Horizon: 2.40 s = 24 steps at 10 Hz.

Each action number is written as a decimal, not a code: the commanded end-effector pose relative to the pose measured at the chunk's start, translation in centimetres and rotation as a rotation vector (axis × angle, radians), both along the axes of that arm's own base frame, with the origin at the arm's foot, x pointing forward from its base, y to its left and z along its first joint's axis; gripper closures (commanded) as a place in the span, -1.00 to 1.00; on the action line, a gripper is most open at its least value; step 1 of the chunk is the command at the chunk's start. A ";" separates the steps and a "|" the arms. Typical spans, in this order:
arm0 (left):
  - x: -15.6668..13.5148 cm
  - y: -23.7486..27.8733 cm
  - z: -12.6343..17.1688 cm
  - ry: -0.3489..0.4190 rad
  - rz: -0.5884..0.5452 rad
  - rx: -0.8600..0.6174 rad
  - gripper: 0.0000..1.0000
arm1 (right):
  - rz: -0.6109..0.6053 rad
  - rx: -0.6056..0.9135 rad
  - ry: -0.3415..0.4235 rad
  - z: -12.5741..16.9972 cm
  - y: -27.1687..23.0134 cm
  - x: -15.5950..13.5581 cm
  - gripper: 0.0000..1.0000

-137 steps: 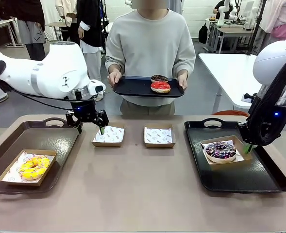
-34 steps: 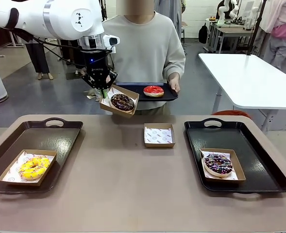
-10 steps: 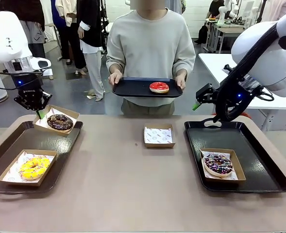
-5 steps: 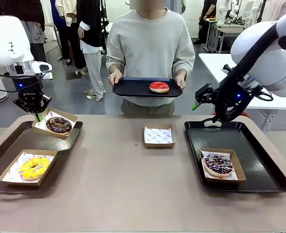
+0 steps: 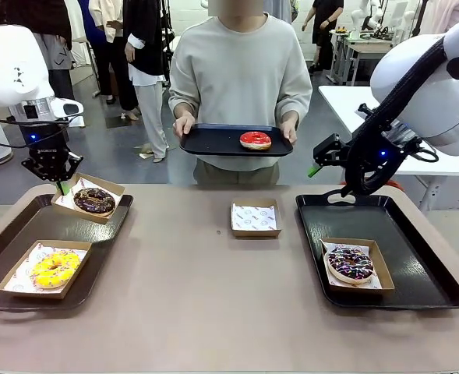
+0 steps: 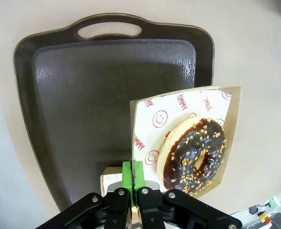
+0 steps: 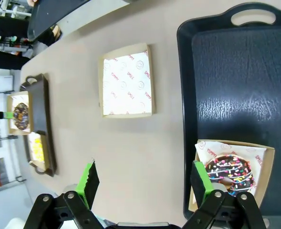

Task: Individually package the donuts and arrange them on the tray.
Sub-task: Place the picked Paper togo box on the Handle tray while simultaneously picking up another Paper togo box from the table with the other hand.

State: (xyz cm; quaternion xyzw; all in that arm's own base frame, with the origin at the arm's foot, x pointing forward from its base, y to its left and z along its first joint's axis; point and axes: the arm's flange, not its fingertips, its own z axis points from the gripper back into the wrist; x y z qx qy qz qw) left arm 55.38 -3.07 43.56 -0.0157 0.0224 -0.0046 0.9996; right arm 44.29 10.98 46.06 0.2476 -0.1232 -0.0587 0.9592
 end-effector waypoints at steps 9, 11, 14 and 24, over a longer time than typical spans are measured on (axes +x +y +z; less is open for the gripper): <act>2.0 3.5 -3.5 0.035 -0.062 -0.074 0.97 | -0.007 -0.456 0.050 -7.4 14.0 11.2 -1.00; 1.9 3.6 -3.8 0.038 -0.060 -0.076 0.97 | 0.018 -0.501 0.046 -9.5 15.6 11.2 -1.00; 2.0 3.4 -4.3 0.040 -0.064 -0.060 0.97 | 0.036 -0.497 0.055 -11.6 16.0 11.1 -1.00; 2.7 2.8 -5.8 0.045 -0.030 -0.045 0.97 | 0.060 -0.406 0.055 -13.5 15.0 10.7 -1.00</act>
